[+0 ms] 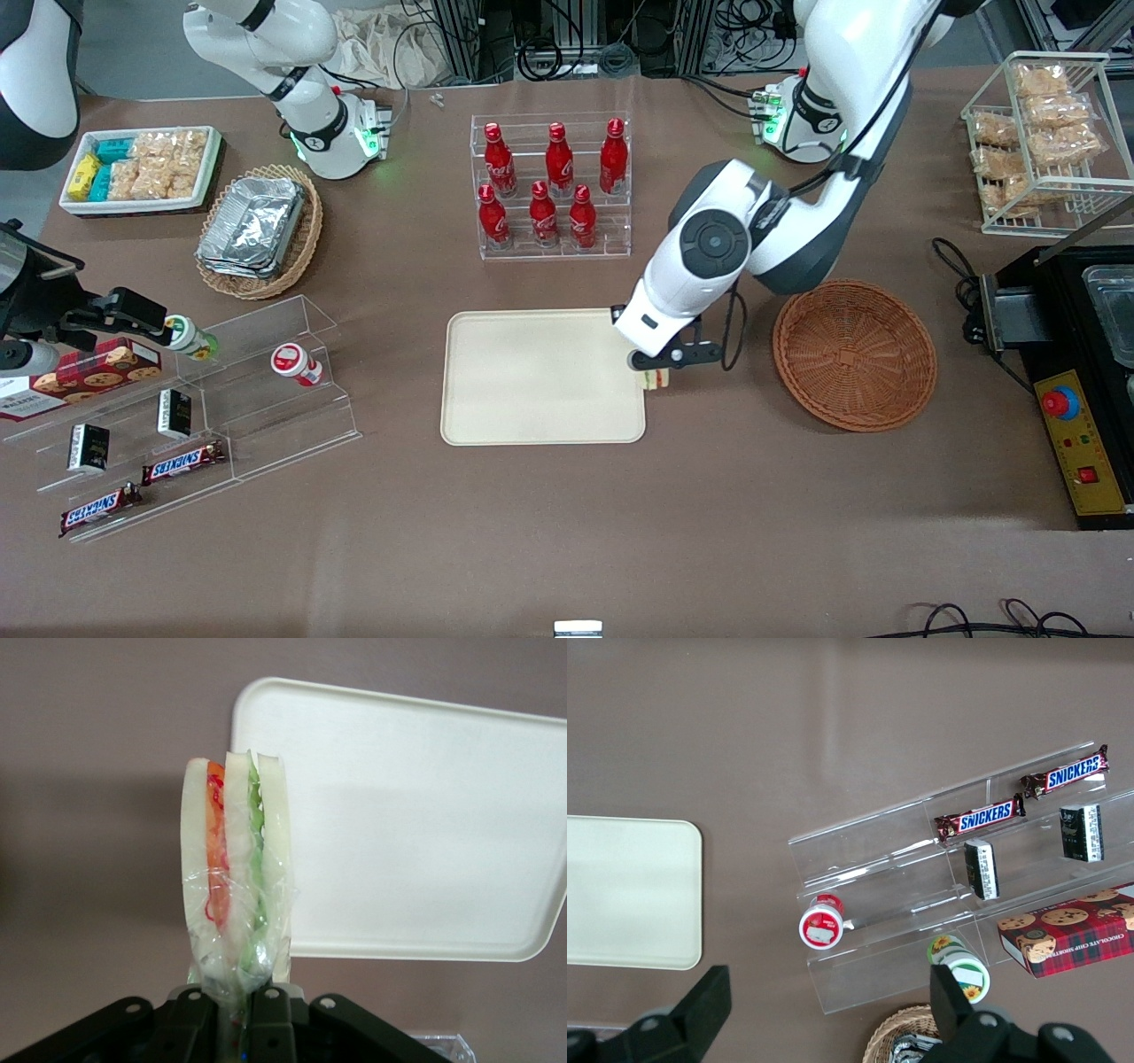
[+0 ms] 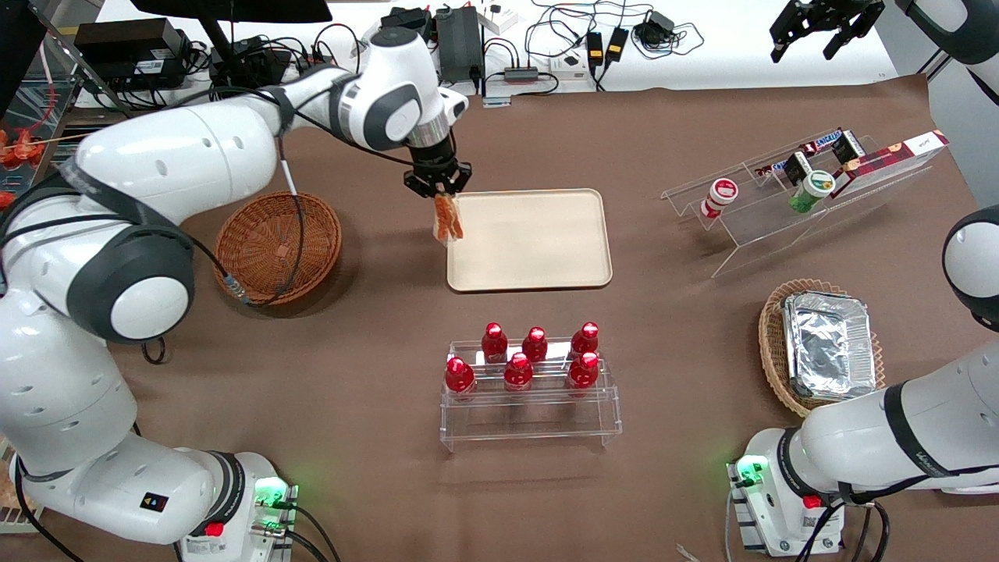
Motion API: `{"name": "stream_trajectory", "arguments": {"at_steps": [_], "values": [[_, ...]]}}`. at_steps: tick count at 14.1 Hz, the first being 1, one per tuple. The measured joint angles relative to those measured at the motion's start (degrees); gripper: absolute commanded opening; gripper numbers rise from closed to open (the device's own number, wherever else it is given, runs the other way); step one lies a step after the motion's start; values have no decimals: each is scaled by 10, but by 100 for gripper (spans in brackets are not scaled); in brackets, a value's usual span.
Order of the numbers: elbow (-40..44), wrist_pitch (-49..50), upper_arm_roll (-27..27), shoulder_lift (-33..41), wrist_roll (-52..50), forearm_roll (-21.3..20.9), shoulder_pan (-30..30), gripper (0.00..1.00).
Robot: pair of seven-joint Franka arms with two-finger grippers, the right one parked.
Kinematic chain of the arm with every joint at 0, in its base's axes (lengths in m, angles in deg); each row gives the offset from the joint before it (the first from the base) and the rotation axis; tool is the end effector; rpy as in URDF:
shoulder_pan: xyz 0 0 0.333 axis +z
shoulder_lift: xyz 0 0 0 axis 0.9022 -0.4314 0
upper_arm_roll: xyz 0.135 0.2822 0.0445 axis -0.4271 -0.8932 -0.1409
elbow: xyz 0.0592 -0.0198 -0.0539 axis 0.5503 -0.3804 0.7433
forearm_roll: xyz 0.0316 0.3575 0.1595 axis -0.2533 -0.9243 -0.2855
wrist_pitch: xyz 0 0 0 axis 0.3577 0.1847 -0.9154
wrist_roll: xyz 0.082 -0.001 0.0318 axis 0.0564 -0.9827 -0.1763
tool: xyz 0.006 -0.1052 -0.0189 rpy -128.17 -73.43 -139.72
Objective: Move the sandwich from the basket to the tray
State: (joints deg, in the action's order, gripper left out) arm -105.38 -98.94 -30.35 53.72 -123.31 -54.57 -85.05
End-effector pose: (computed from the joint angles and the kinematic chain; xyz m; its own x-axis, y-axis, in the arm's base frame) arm 0.5433 -0.4058 0.3530 0.9871 0.0896 -0.1325 0.1053 -0.9876 0.1167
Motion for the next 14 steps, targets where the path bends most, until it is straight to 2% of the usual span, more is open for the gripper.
{"name": "stream_trajectory", "arguments": {"at_steps": [7,8,9,10,14], "values": [[2,-84,0,-102,11,-25,-19,2],[2,-88,0,-110,11,-30,-19,12],[3,-91,0,-116,12,-32,-20,47],[4,-92,0,-119,12,-33,-21,98],[15,-92,0,-118,10,-33,-23,100]]}}
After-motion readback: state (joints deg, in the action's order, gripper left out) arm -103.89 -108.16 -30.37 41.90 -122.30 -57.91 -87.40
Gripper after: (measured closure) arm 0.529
